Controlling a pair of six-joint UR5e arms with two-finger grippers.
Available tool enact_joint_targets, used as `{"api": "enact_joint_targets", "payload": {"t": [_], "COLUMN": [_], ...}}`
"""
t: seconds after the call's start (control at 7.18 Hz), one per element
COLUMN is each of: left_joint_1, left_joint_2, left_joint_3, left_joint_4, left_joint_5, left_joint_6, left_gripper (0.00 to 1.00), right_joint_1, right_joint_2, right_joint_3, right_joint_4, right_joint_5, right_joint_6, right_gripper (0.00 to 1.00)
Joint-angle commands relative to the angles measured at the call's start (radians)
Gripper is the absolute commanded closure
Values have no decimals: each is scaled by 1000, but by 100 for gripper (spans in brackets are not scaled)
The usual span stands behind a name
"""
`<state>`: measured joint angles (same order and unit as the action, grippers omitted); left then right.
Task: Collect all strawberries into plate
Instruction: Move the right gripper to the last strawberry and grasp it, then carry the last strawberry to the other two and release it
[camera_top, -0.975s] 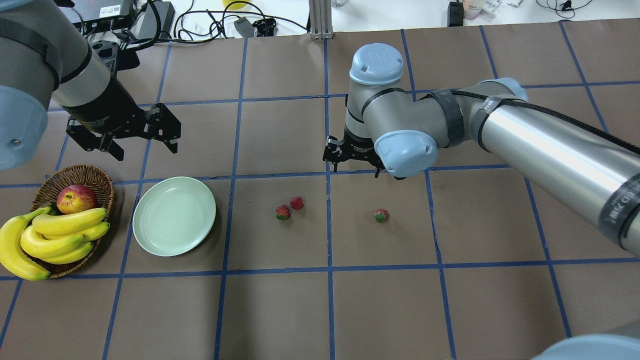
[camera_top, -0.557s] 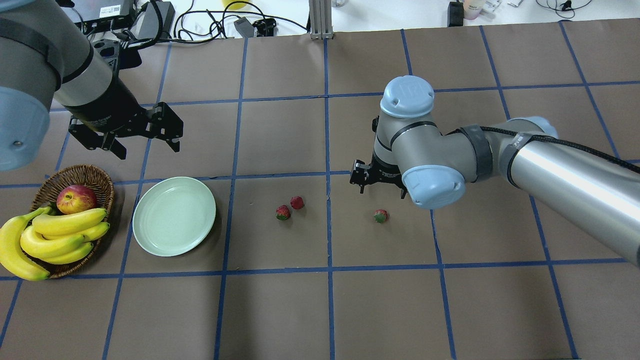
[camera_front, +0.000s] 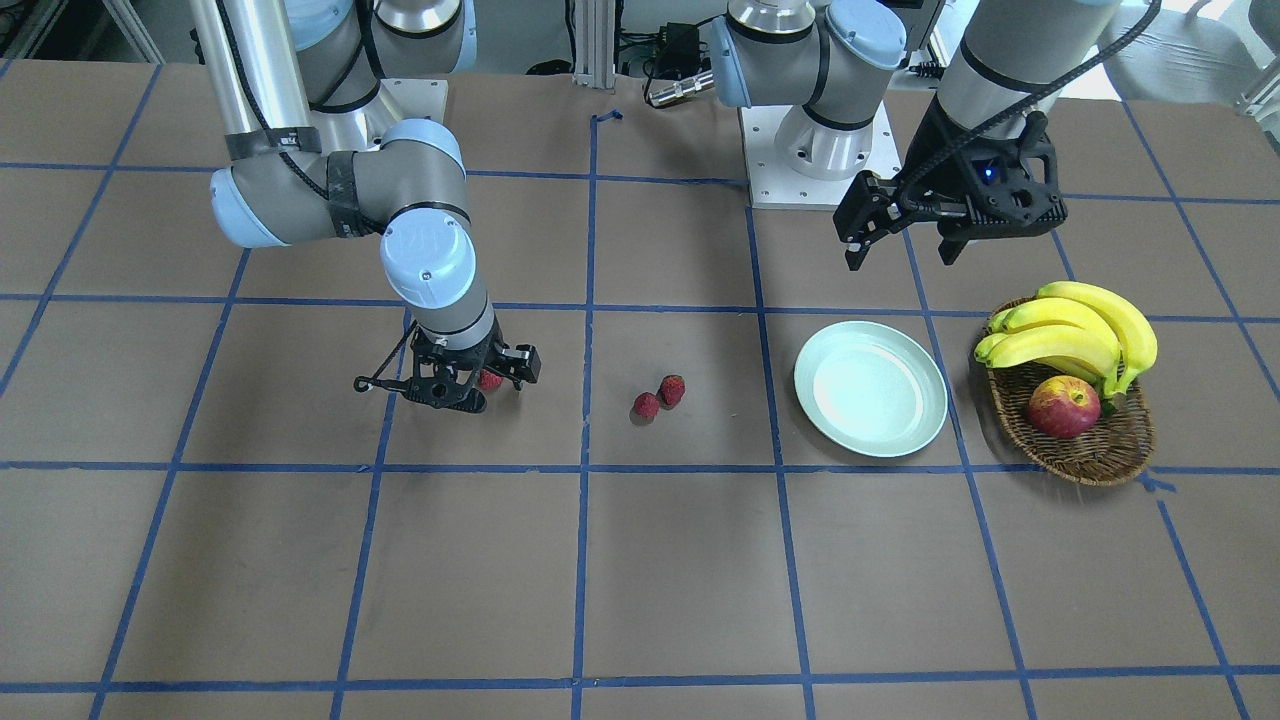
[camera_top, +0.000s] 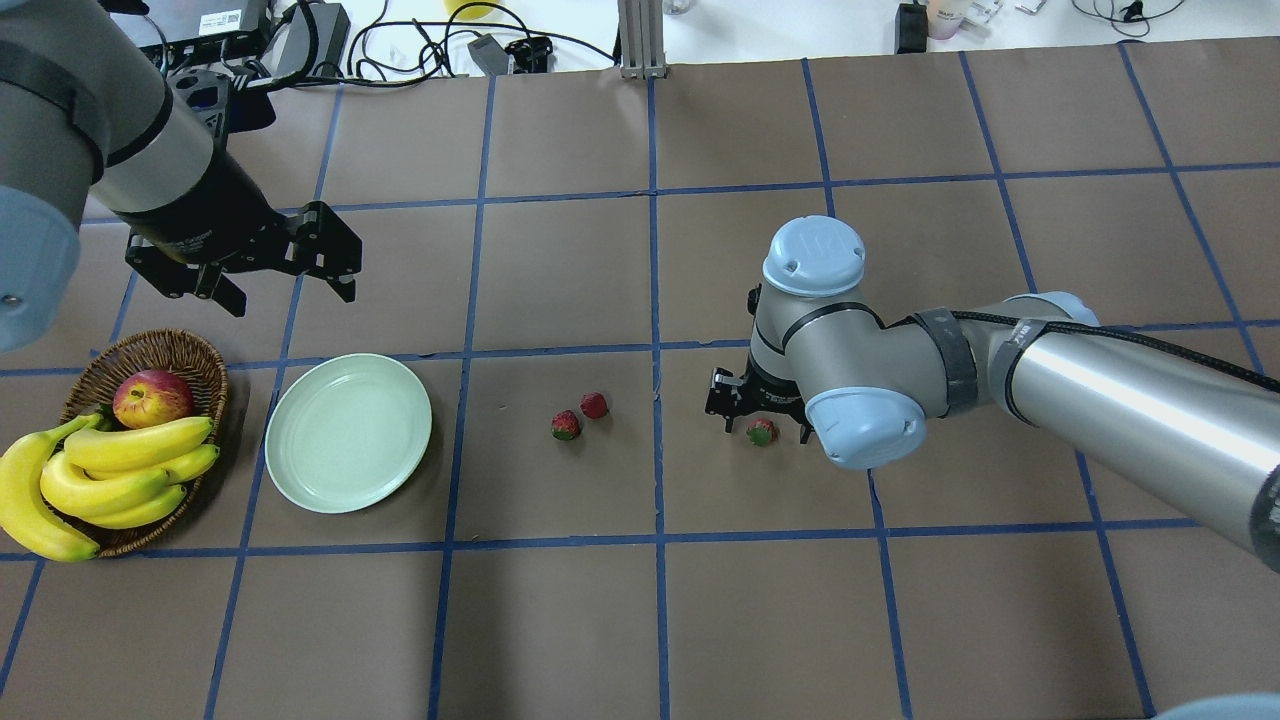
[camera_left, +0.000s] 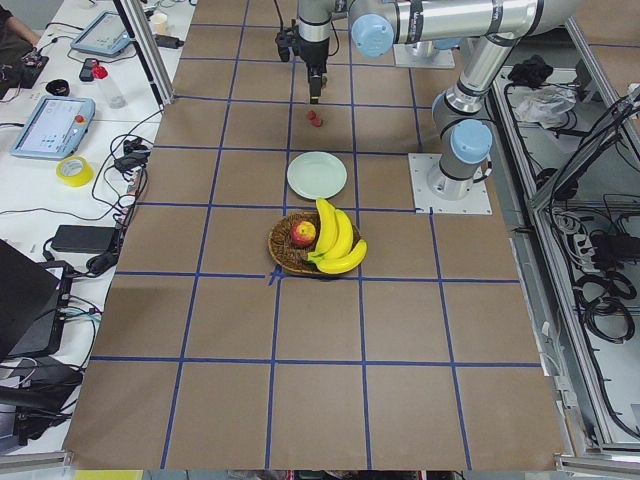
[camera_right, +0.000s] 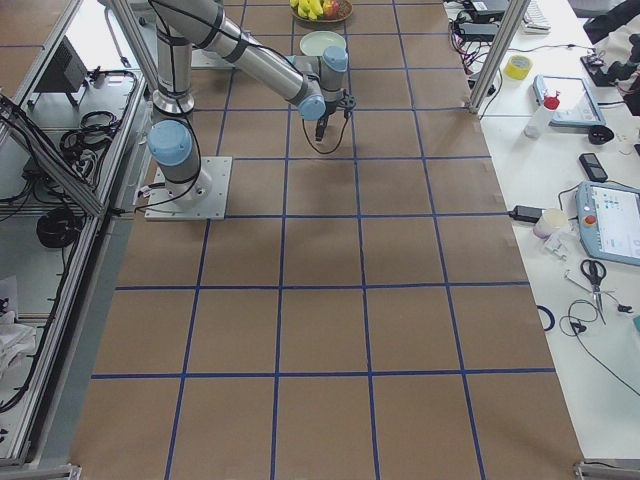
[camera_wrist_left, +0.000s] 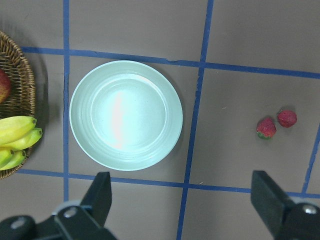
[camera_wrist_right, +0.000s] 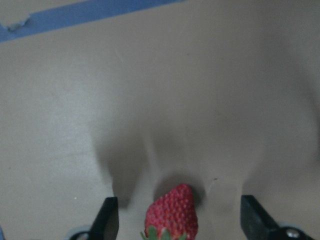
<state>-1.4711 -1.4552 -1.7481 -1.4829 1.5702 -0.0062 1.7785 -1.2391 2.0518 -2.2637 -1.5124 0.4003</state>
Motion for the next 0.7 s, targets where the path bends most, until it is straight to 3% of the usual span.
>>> {"api": "enact_joint_targets", "payload": {"t": [0.0,0.42,0.56], "left_joint_1": [-41,-57,-55], "left_joint_2": [30,45,47], "left_joint_3": [-1,1,1], "left_joint_4": [-22,-61,-63], "left_joint_5": [-7,-6,-4], "left_joint_6": [0,0,0], "left_gripper": [0,0,0], "right_joint_1": [-1,1,2], "right_joint_2": [1,0,-3], "right_joint_3": [-8,-34,-57], "right_joint_4": [0,6,6], "right_joint_5": [1,38,176], "right_joint_6": [-1,2,44], "right_gripper": [94,100,100]}}
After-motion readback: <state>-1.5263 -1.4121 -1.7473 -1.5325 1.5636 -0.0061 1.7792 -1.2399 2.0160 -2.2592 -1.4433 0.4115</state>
